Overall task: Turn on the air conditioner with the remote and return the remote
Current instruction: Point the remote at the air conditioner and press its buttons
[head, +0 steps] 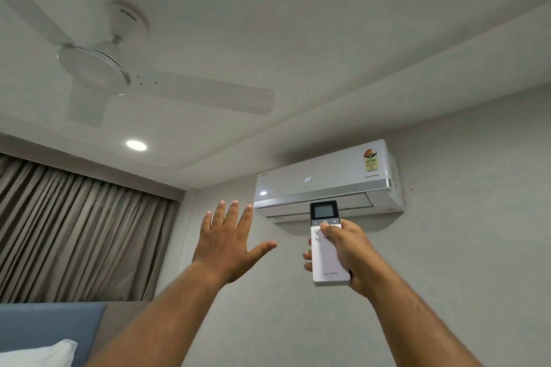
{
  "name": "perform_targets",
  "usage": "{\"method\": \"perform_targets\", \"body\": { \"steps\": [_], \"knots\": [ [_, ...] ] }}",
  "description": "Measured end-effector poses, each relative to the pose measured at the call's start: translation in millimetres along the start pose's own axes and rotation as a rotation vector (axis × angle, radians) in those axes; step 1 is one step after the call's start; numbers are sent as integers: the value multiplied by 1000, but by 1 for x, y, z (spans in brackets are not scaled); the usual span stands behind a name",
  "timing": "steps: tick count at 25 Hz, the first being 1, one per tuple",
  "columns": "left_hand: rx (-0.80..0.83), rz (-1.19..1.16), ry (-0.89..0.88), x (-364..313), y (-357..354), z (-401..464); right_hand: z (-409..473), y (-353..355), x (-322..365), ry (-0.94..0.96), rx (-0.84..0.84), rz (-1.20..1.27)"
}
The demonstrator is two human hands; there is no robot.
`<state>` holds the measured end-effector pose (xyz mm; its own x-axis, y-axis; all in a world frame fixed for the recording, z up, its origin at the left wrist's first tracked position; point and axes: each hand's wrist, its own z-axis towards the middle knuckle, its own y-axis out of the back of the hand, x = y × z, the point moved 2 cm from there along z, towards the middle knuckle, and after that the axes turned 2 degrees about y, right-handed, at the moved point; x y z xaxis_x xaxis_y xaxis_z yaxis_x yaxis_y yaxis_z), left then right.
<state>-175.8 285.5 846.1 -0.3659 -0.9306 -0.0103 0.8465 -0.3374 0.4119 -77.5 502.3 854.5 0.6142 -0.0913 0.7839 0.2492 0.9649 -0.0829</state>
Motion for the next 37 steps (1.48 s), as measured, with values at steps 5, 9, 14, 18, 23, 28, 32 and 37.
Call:
{"method": "perform_targets", "body": {
  "steps": [5, 9, 14, 18, 23, 28, 32, 37],
  "knots": [
    [-26, 19, -12, 6, -1, -1, -1, -6, -4, 11, -28, 37],
    [-23, 21, -15, 9, -3, 0, -2, -9, -7, 9, -21, 72],
    [-28, 26, -24, 11, -7, 1, 0, -13, -9, -7, -18, 86],
    [-23, 28, -11, 14, -10, 2, 1, -14, -10, 3, -26, 82],
    [-17, 28, -11, 15, -11, 2, -2, -15, -9, 26, -23, 69],
    [-32, 24, -26, 14, -8, 1, -8, -18, -7, 73, -30, 64],
    [-44, 24, -28, 12, -4, 1, -12, -17, -3, 97, -32, 57],
    [-51, 22, -32, 9, 2, 0, -20, -14, 6, 137, -40, 61]
  ]
}}
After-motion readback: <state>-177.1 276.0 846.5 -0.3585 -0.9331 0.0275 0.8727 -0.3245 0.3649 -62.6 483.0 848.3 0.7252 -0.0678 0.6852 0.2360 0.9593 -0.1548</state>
